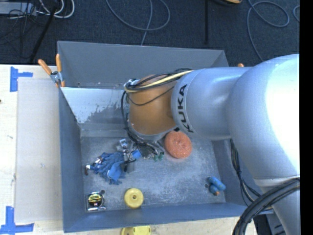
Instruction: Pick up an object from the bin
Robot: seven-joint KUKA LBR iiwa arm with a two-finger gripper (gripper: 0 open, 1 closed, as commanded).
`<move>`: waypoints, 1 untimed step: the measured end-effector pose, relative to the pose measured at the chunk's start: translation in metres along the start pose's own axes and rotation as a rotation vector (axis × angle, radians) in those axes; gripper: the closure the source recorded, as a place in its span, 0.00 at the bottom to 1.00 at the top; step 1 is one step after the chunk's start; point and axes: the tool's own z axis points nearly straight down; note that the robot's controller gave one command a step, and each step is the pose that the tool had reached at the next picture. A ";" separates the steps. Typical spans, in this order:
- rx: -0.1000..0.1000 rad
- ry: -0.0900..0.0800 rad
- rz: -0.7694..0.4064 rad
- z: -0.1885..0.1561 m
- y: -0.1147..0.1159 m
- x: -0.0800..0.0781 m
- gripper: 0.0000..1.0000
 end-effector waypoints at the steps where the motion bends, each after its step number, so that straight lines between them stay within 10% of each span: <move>1: 0.000 0.000 0.001 0.000 0.000 0.000 1.00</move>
Offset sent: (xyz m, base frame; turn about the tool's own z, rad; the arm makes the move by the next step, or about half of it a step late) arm -0.0121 0.0169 0.1360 0.0118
